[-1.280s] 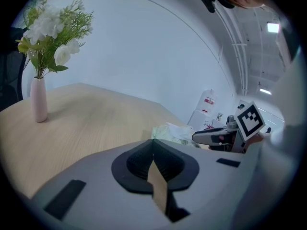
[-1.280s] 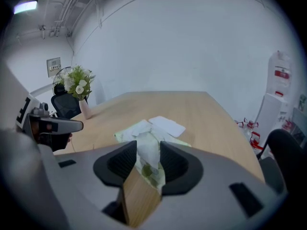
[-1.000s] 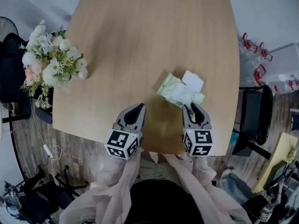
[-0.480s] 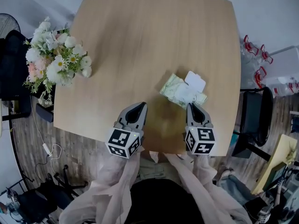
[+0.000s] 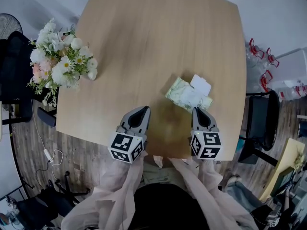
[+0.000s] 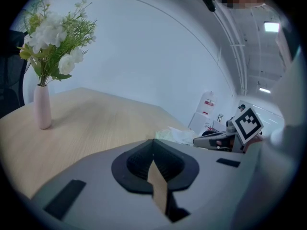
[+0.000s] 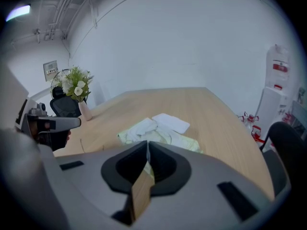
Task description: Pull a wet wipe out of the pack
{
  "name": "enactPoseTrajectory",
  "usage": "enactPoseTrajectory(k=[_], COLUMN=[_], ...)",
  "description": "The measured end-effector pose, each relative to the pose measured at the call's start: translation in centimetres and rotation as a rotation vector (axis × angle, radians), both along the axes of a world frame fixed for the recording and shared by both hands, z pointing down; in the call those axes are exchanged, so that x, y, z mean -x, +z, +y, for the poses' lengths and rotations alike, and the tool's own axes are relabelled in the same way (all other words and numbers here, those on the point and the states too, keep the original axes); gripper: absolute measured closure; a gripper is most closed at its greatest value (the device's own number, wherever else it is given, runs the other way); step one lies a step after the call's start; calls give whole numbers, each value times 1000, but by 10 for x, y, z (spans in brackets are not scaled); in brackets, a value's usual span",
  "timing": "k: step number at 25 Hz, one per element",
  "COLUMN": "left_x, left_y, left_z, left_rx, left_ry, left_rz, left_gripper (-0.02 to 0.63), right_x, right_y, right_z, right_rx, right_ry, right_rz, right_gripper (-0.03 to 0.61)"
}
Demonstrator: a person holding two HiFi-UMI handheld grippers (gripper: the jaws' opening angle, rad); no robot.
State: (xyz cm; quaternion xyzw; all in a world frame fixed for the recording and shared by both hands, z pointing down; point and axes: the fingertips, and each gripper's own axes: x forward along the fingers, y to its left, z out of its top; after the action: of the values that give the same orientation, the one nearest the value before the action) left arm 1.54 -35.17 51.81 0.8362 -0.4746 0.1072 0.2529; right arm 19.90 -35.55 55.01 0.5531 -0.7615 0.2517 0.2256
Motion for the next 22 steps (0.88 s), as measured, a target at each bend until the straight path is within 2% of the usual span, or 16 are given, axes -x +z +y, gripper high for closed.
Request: enactPoseTrajectory(k=[22], left_x=[14], left_y=[-10], left_z=[19], left_rx=[-30], left_ry=[8], left_rz=[7], left_gripper=[603], right_x=[15], right_y=[-13], right_z=[22], right_rx=[-34], right_ry=[6], right_rz=[7], right_gripper=[558])
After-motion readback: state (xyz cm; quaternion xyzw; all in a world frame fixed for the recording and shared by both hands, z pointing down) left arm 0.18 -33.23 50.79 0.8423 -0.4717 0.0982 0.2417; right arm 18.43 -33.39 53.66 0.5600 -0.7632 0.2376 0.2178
